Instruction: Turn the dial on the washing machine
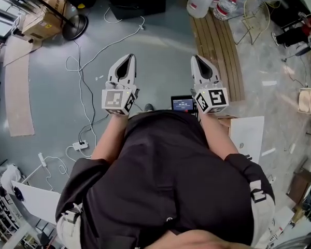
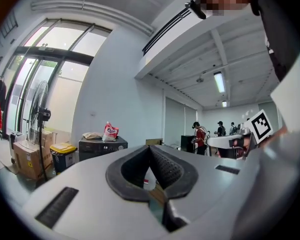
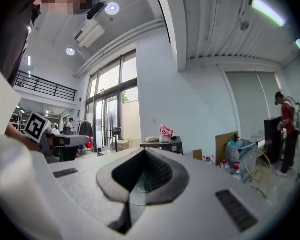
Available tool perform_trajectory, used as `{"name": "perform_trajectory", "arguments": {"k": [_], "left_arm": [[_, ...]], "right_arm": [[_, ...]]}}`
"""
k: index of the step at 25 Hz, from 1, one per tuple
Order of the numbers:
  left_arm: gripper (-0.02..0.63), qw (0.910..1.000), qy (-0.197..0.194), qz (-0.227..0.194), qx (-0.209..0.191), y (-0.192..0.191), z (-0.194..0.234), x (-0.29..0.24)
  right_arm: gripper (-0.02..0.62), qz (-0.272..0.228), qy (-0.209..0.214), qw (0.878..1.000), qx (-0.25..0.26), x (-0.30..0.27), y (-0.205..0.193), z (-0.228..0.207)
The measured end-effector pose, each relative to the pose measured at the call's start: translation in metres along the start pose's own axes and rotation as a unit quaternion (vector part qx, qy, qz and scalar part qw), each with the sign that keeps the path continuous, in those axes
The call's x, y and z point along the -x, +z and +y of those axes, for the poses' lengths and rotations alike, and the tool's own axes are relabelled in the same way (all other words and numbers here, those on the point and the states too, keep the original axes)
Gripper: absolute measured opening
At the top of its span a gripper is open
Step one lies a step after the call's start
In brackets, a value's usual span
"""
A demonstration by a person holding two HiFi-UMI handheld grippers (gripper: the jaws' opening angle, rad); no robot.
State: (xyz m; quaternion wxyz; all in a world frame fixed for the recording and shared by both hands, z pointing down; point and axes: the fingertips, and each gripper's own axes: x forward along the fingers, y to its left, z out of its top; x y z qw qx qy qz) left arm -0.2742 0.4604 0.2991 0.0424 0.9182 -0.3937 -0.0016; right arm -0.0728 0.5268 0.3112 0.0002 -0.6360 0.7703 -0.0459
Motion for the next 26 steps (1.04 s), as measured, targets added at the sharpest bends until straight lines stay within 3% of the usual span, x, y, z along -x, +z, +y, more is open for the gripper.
{"name": "perform_trajectory", "arguments": {"k": [10,18,26], "left_arm": [[-0.005,0.9985,-0.044,0.024,0.023,-0.025,0.043,0.032],[-0.005,0.9950,-0.090,0.035,0.025,-0.035,0.021,0.018],[-0.005,0.9929,-0.106,0.040,0.035,-0.035,0.029,-0.012]], "right_arm": [[0.002,-0.007,-0.016,1.000,0.001,-0.008,-0.016,0.048],[0.002,0.001,-0.064,0.998,0.005,0.014,-0.020,0.035],[0.002,0.000,-0.066,0.998,0.006,-0.016,-0.016,0.021]]}}
